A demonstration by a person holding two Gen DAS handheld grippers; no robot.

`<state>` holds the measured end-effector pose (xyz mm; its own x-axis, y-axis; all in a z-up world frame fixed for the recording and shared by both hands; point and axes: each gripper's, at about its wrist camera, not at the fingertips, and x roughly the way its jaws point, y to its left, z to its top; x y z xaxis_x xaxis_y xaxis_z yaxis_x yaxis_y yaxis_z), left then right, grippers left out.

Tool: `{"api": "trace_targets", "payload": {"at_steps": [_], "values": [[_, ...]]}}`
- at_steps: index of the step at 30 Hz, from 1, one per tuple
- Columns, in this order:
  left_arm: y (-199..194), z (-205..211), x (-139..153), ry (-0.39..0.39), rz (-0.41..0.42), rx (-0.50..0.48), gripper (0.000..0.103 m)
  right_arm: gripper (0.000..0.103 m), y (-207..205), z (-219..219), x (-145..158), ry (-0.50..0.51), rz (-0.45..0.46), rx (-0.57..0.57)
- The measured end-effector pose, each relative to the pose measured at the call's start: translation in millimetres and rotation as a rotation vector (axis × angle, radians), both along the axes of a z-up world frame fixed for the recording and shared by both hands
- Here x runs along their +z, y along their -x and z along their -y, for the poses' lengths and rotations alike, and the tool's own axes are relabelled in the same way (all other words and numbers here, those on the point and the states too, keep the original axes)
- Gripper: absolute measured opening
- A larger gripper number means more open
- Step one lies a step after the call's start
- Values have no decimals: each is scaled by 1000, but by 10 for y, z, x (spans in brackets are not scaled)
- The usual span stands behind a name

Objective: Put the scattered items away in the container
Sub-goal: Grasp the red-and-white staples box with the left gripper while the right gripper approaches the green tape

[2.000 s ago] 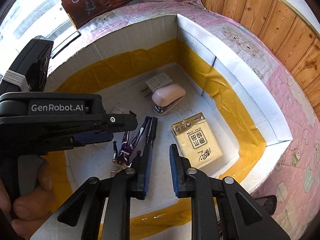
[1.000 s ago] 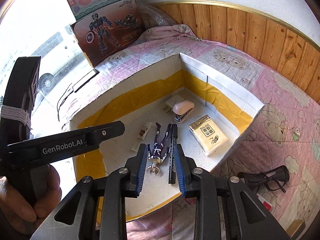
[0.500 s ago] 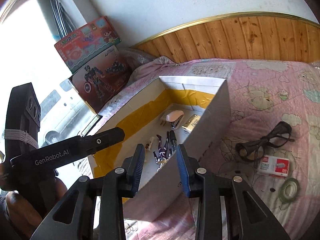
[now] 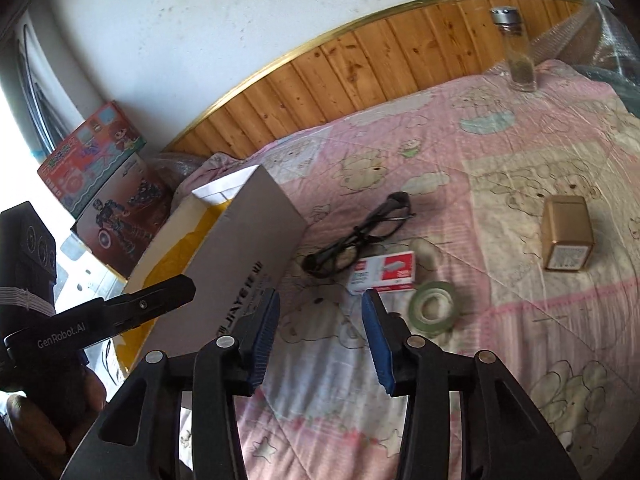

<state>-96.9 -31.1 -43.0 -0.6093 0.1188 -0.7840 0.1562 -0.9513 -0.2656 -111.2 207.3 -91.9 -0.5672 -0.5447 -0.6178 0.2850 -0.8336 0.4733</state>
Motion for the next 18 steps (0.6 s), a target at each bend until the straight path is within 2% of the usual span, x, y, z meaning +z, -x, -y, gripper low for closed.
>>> {"api": "trace_targets", "payload": {"at_steps": [7,9,12,15,18], "values": [[326,-291,-377,-16,93,-79,56,45,218,-175,-380,-104,73,-57],[422,-340,-496,-8,122,-78,56,45,289,-171,-445,-126,83,-43],[568,-427,-637,-3,146,-111,56,52,382,-141,-525,-152,97,-17],[739,-488,-794,-16,173,-136,56,52,463,-103,-610,-203,96,5],[915,-471,-957,-11,201,-116,56,52,526,-97,-691,-241,96,12]]}}
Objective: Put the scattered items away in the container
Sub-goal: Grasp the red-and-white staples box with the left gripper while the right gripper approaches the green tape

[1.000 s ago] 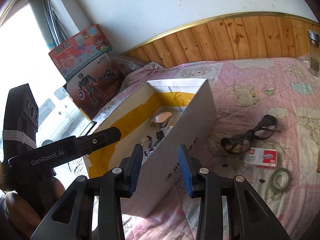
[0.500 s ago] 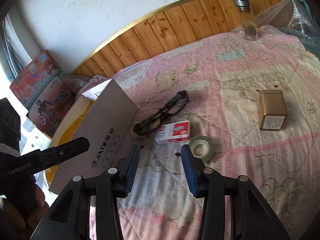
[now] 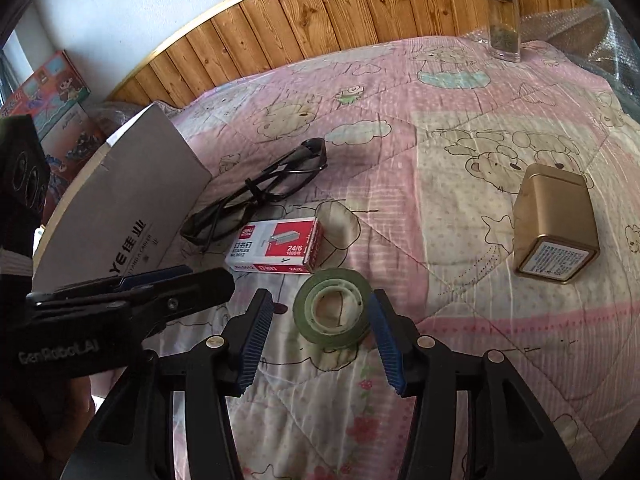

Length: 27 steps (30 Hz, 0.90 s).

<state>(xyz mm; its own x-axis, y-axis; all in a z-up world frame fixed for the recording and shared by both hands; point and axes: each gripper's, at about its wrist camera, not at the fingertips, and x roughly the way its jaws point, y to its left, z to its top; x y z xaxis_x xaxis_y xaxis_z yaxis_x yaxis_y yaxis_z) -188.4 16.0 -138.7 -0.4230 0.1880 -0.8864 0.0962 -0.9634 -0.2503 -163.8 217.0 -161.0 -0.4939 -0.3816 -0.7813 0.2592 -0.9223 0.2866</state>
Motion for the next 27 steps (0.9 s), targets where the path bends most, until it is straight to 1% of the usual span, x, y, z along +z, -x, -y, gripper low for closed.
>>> {"api": "trace_targets", "payload": {"at_steps": [4,5,6,7,8,9,10,11,12,14,15,16,17,18,21,22,23,24,26,27], "values": [[175,-23,-184,-19,27,13,56,52,67,-5,-87,-60,0,19],[200,-36,-193,-15,14,19,56,51,75,-4,-105,-79,1,30],[218,-65,-187,-19,0,18,57,48,69,-8,-98,-97,-11,42],[237,-94,-197,-45,4,4,57,42,68,-19,-84,-137,-18,36],[254,-145,-195,-110,15,-40,57,41,77,-54,-76,-177,-18,20],[265,-206,-192,-183,35,-95,57,41,83,-119,-60,-183,-16,6],[248,-283,-159,-217,43,-147,57,41,89,-199,-43,-180,-16,-14],[225,-333,-108,-187,28,-172,57,41,87,-279,-28,-186,-18,-36],[205,-366,-52,-131,5,-184,57,41,84,-349,-13,-189,-22,-50],[198,-372,48,-17,-51,-179,57,41,89,-451,11,-167,-24,-59],[206,-355,84,21,-82,-169,57,42,84,-484,32,-143,-29,-58],[247,-334,92,33,-98,-168,57,42,83,-490,50,-120,-33,-52],[294,-312,57,31,-89,-173,57,42,84,-483,63,-104,-37,-43],[362,-290,0,36,-72,-156,57,42,86,-455,67,-96,-41,-31],[543,-272,-167,33,-37,-152,57,42,122,-299,17,-103,-36,10],[595,-273,-241,37,-16,-149,57,41,142,-240,-28,-122,-30,24],[613,-294,-247,49,-32,-153,57,40,147,-189,-73,-153,-21,37],[634,-344,-250,64,-33,-177,57,39,149,-139,-112,-188,-21,47],[655,-440,-257,128,-43,-229,57,39,89,-37,-127,-271,-66,85],[656,-479,-264,161,-56,-247,57,39,63,-13,-121,-294,-83,95]]}}
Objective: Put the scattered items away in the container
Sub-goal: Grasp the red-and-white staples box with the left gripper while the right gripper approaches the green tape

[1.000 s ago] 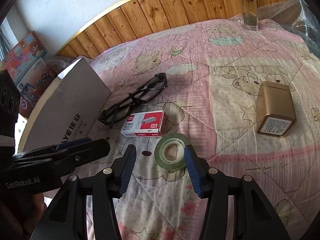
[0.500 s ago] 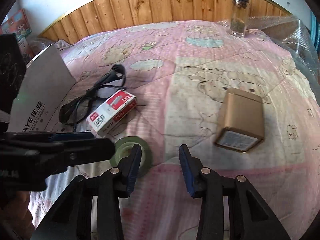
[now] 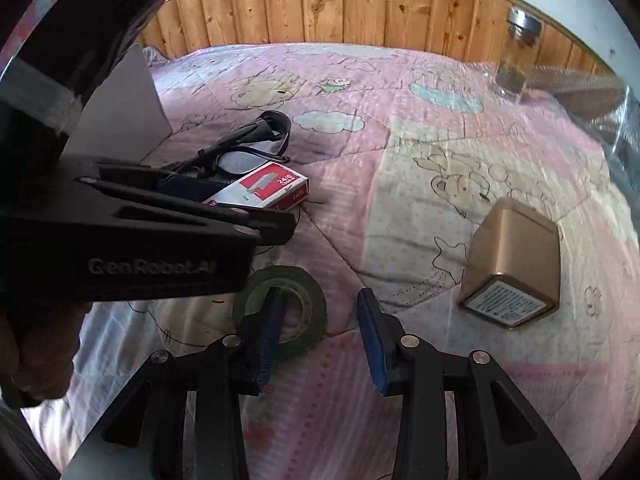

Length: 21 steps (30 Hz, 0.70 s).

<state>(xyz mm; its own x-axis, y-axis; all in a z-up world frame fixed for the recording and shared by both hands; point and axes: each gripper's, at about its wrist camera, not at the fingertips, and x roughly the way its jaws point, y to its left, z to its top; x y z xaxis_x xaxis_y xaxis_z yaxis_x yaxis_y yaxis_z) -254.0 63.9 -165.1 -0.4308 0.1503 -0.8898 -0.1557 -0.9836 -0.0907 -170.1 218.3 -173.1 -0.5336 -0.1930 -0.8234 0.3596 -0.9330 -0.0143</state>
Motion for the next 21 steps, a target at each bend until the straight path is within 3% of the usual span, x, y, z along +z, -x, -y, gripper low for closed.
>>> {"api": "trace_targets", "payload": {"at_steps": [3,5,7,9,10,12,18,21], "values": [[6,-66,-16,63,-35,-29,54,36,28,-28,-8,15,5,5],[30,-3,-4,68,-41,4,39,36,30,-39,-15,17,0,17],[57,77,18,24,-25,32,38,36,31,-65,-21,37,2,14],[48,88,30,28,-18,40,38,35,58,-84,-23,57,11,13],[26,78,33,34,-17,41,38,26,73,-117,-15,78,23,5],[-29,83,90,24,-21,50,38,16,124,-243,20,154,60,-39],[-193,78,304,-32,-46,74,38,13,35,-508,61,318,119,-128],[-269,108,380,-53,-44,99,38,13,-55,-528,128,323,105,-139]]}}
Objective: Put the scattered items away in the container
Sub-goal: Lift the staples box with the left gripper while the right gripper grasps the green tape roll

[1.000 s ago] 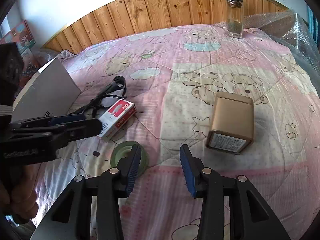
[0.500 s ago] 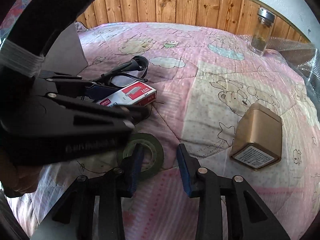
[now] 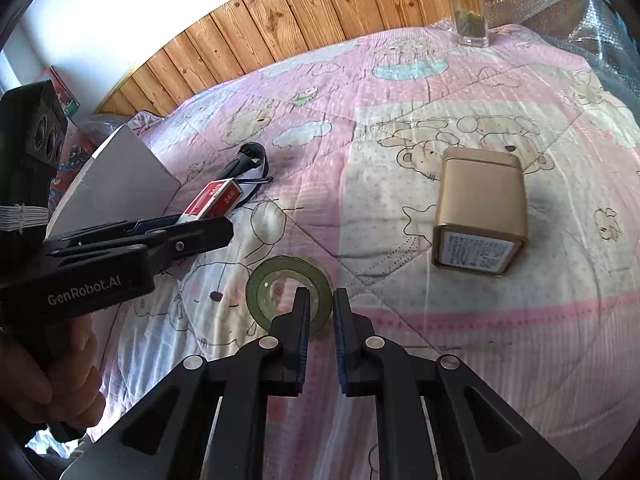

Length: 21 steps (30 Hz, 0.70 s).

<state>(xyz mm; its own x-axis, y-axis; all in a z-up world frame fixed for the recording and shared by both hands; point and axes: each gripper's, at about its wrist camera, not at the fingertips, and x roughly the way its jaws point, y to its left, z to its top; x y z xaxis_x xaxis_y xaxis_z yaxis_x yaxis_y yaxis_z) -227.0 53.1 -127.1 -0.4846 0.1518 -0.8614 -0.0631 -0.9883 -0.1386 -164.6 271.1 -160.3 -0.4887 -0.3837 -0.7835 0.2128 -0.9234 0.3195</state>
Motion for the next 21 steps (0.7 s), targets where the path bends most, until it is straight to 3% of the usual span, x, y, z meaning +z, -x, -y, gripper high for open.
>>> {"api": "trace_targets", "payload": {"at_steps": [21], "values": [[-738,111,453,-53,-48,97,38,12,-546,-4,380,-5,-78,-2]]}}
